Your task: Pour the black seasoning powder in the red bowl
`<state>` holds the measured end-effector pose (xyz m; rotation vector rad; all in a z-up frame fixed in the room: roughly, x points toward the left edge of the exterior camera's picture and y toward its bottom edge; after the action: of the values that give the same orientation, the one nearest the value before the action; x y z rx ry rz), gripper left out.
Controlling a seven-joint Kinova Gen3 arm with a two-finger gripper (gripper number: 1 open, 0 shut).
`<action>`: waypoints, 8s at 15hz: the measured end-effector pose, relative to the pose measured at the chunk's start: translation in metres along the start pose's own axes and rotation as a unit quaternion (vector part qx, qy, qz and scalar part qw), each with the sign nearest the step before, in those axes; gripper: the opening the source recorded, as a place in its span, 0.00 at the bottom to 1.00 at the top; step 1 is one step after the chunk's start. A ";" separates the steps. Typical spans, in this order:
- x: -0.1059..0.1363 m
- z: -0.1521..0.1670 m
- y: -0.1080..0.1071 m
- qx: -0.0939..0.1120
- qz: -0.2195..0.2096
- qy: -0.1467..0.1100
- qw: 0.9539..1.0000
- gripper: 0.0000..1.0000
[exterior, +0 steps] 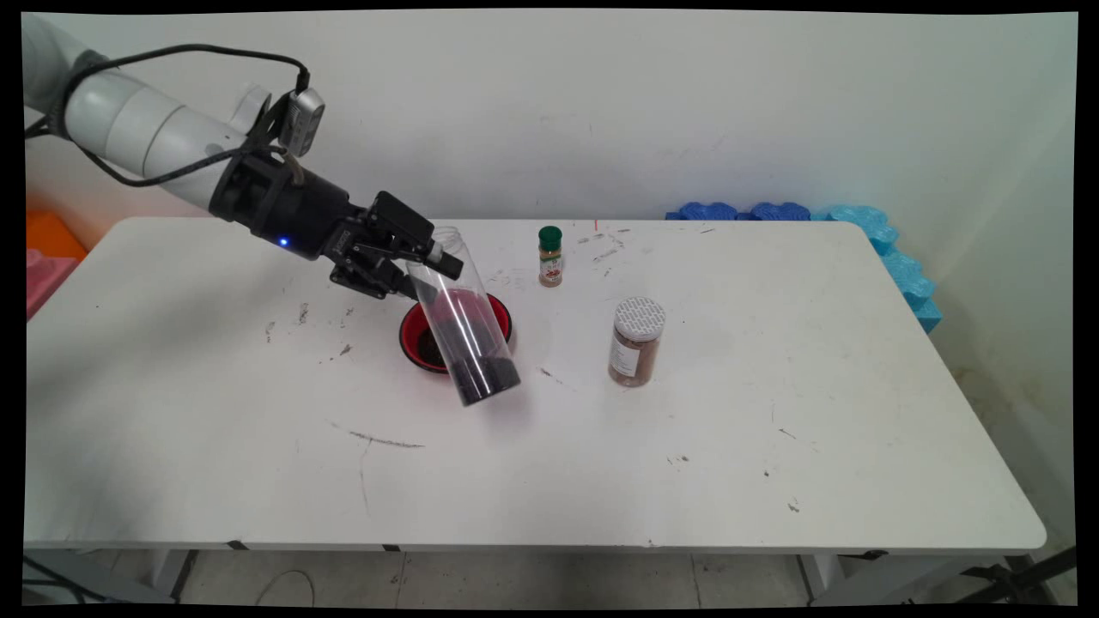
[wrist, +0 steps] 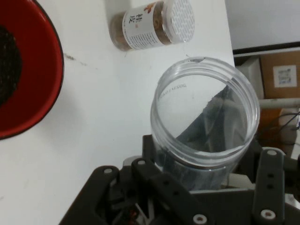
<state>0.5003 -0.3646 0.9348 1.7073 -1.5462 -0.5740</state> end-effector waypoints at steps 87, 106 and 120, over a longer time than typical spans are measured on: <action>0.011 0.059 -0.049 -0.151 -0.601 0.002 0.785 0.00; 0.008 0.046 -0.059 -0.156 -0.625 -0.006 0.765 0.00; 0.008 0.038 -0.062 -0.170 -0.650 -0.009 0.740 0.00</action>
<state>0.5127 -0.3818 0.8643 2.2478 0.0579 -1.4181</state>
